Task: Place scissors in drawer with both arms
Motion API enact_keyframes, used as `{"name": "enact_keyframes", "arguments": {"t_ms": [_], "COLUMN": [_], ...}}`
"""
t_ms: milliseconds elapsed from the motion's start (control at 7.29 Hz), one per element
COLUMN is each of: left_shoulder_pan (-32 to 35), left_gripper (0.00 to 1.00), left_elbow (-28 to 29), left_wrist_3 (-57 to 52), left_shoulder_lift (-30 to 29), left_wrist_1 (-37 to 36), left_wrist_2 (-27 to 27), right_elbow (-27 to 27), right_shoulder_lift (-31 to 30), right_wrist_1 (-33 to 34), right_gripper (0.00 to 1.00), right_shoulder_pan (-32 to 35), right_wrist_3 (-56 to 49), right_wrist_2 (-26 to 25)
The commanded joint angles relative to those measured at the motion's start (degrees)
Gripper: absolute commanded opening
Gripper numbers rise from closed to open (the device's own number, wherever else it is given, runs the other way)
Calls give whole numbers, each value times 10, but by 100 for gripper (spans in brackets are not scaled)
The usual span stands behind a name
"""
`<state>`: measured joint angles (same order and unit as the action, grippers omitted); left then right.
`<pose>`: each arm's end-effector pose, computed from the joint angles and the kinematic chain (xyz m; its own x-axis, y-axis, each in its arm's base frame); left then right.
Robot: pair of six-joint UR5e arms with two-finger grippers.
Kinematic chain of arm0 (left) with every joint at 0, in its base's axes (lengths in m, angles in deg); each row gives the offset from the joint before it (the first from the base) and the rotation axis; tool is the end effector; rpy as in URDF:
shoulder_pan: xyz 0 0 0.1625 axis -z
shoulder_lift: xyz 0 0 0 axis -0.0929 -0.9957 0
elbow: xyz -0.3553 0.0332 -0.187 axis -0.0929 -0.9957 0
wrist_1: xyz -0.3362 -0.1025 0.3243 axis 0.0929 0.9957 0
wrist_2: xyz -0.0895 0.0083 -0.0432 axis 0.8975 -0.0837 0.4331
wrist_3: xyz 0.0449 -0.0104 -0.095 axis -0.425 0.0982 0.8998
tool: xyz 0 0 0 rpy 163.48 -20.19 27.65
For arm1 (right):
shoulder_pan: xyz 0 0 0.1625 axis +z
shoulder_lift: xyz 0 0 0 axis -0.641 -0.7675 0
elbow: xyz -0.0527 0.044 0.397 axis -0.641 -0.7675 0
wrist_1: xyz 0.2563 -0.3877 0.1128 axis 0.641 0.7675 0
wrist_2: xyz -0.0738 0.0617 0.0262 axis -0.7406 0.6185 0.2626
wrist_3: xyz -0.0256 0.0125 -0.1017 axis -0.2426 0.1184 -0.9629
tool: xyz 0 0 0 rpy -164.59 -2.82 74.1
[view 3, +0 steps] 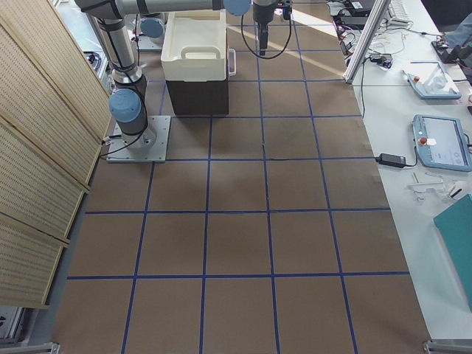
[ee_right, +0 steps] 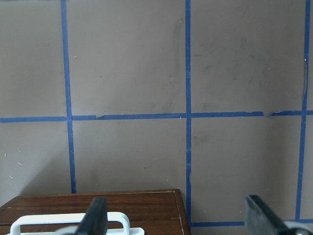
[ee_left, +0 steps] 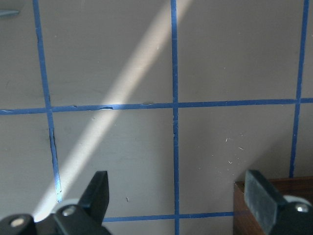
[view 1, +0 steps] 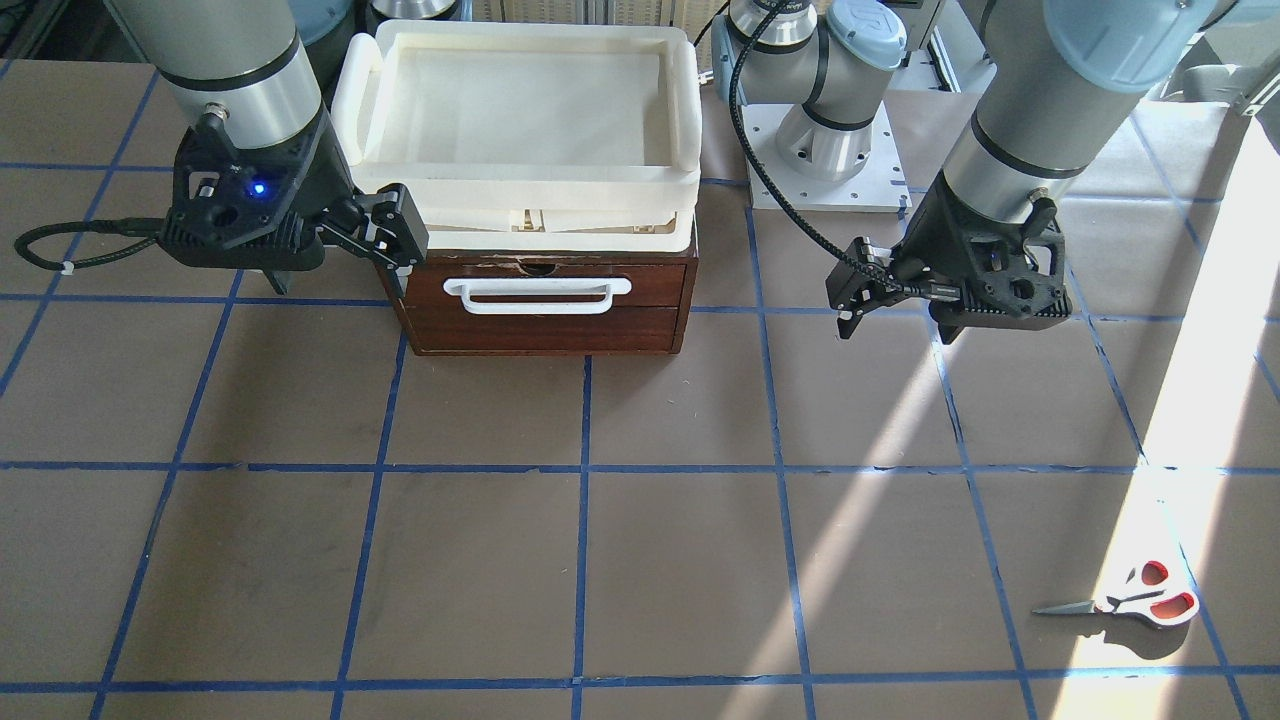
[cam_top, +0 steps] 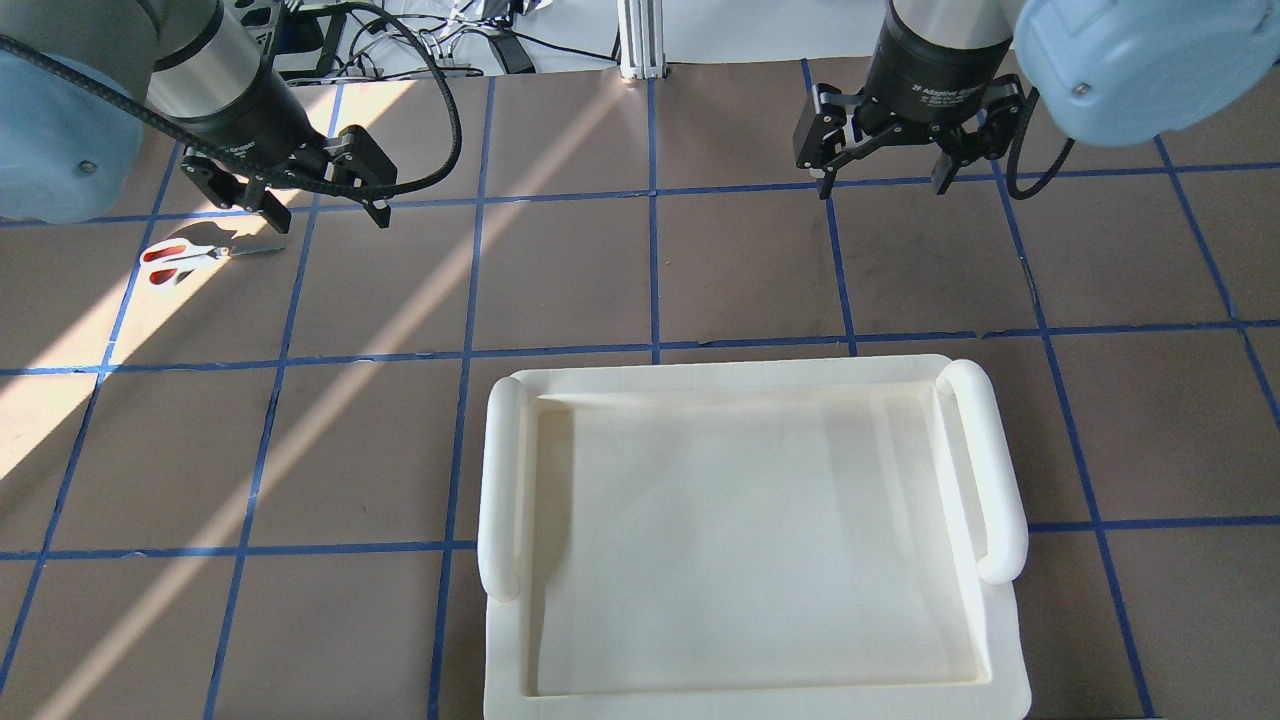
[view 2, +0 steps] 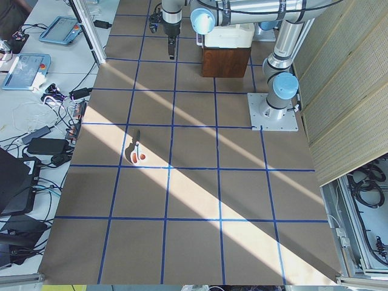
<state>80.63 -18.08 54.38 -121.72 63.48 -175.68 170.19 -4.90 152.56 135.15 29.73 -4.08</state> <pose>-0.0931 -0.5983 0.4253 -0.9998 0.0146 0.0135 0.0141 0.9990 -0.0428 0.1870 -0.5832 0.4667 -0.9999 0.0105 0.0021 0.0104 0.9990 -0.0440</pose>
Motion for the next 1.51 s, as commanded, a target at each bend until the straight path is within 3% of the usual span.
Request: {"name": "enact_keyframes", "arguments": {"t_ms": [0, 685, 960, 1371], "left_shoulder_pan": [0, -3, -45, -95], "left_gripper": [100, 100, 100, 100], "left_elbow": [0, 0, 1, 2], "left_wrist_3": [2, -3, -94, -228], "left_shoulder_lift": [5, 2, -10, -23], "left_wrist_1": [5, 3, -3, -10], "left_wrist_2": [-32, -31, -29, -29], "right_elbow": [1, 1, -6, -10], "right_shoulder_lift": [0, 1, 17, 56], "right_wrist_1": [-2, 1, 1, 5], "right_gripper": [100, 100, 100, 100], "right_shoulder_pan": [0, 3, 13, 39], "right_wrist_3": [1, -4, -138, -368], "right_wrist_2": [0, 6, 66, 33]}}
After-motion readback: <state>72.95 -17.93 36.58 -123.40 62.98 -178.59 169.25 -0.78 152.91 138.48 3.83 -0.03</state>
